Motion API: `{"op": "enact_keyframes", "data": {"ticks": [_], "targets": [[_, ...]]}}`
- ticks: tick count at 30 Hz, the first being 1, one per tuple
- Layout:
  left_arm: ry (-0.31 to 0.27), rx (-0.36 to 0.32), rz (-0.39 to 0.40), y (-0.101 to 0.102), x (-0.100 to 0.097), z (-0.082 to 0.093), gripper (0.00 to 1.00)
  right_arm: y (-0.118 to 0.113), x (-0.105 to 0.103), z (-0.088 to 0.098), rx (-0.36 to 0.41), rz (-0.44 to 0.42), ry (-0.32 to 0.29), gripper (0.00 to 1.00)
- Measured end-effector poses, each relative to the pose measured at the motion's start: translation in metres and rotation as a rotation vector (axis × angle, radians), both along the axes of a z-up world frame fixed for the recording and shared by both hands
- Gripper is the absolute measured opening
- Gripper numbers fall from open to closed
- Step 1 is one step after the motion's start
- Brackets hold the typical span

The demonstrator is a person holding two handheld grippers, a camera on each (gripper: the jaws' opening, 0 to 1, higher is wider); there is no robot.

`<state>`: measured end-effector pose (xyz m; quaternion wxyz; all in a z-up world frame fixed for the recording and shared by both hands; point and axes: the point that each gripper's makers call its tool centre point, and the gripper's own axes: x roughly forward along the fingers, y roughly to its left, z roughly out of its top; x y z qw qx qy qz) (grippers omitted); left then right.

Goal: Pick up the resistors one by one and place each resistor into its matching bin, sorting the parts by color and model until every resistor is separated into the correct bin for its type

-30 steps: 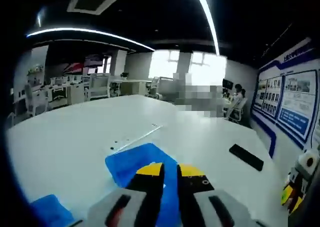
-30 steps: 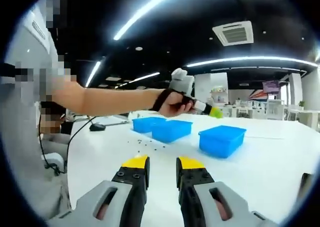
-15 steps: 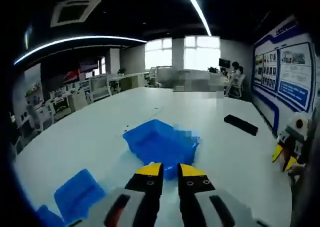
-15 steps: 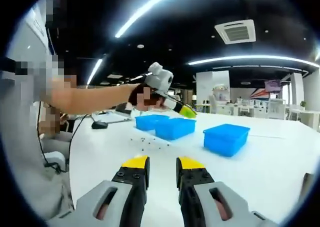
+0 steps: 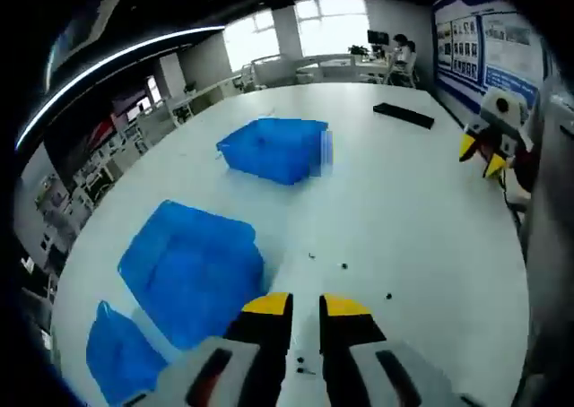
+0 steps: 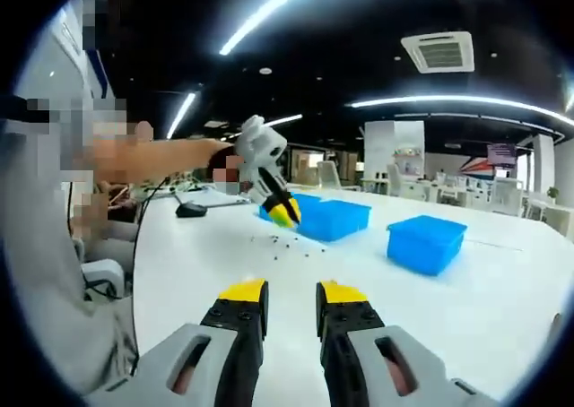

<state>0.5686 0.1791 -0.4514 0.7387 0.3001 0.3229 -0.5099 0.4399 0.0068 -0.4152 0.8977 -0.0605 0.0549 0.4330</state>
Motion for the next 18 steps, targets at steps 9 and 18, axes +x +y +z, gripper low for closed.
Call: {"op": "enact_keyframes", "data": {"ticks": [9, 18], "targets": [[-0.104, 0.292, -0.351, -0.001, -0.009, -0.016, 0.11, 0.002, -0.003, -0.002, -0.015, 0.006, 0.0, 0.24], [-0.005, 0.377, -0.482, -0.009, -0.01, -0.023, 0.12, -0.004, -0.001, -0.004, -0.023, -0.003, 0.003, 0.24]]}}
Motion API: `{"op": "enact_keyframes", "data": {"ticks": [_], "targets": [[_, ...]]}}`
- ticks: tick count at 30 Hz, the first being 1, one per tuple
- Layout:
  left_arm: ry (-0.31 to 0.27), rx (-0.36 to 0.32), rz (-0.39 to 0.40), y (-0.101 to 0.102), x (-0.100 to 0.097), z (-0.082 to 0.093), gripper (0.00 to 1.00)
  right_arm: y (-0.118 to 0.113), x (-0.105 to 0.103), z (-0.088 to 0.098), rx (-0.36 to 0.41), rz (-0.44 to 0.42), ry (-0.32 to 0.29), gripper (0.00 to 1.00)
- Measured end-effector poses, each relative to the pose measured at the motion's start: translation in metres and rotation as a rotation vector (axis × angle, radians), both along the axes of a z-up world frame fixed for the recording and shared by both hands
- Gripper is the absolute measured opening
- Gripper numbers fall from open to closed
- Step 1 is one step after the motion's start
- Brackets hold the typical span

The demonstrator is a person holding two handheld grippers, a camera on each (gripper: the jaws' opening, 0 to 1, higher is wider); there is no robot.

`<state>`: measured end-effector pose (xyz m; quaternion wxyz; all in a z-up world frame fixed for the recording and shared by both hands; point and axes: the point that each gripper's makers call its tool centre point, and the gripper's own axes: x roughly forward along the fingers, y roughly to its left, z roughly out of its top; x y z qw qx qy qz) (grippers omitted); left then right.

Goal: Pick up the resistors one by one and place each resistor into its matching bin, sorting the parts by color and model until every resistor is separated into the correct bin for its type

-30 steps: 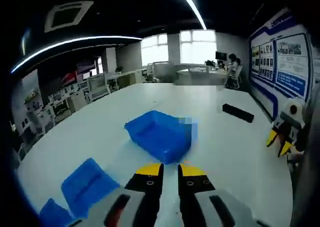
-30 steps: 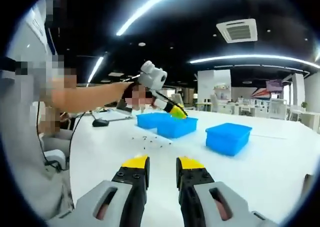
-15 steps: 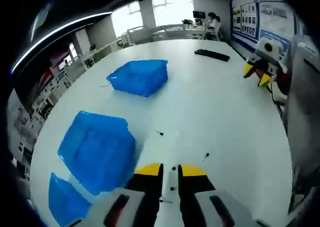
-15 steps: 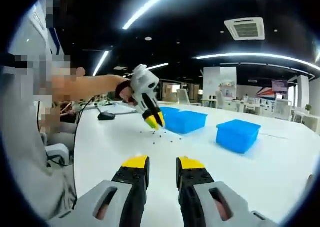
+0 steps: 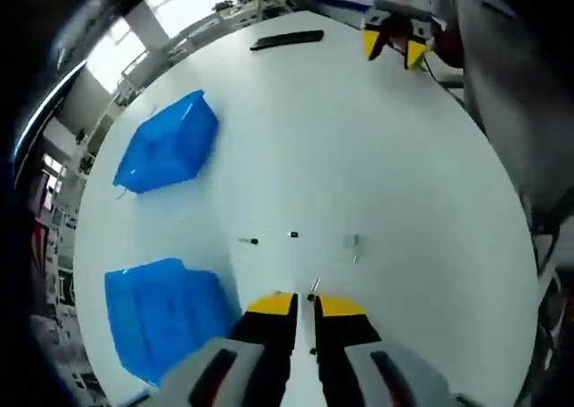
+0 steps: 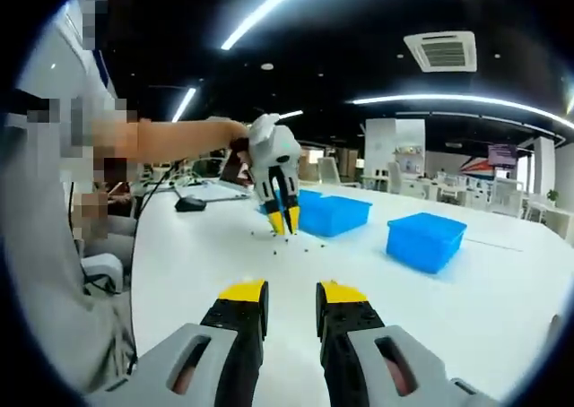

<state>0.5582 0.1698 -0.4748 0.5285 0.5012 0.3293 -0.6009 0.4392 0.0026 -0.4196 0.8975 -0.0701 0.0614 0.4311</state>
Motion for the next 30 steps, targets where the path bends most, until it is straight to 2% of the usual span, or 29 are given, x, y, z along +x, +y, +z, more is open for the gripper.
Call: {"op": "enact_keyframes", "data": {"ticks": [7, 17, 22, 27, 30], "targets": [[0.027, 0.064, -0.042, 0.0, 0.006, -0.009, 0.12, -0.006, 0.005, -0.003, -0.009, -0.012, 0.002, 0.24], [0.047, 0.12, -0.083, 0.001, 0.005, -0.01, 0.11, -0.006, 0.012, -0.001, -0.016, -0.009, -0.012, 0.24], [0.101, 0.172, -0.092, 0.003, -0.001, -0.011, 0.06, -0.004, 0.013, -0.002, -0.019, -0.007, -0.012, 0.24], [0.078, 0.201, -0.121, 0.002, -0.001, -0.011, 0.05, 0.001, 0.012, -0.004, -0.015, 0.002, -0.008, 0.24], [0.066, 0.186, -0.115, 0.003, 0.0, -0.01, 0.05, 0.002, 0.01, -0.004, -0.009, 0.004, -0.008, 0.24]]}}
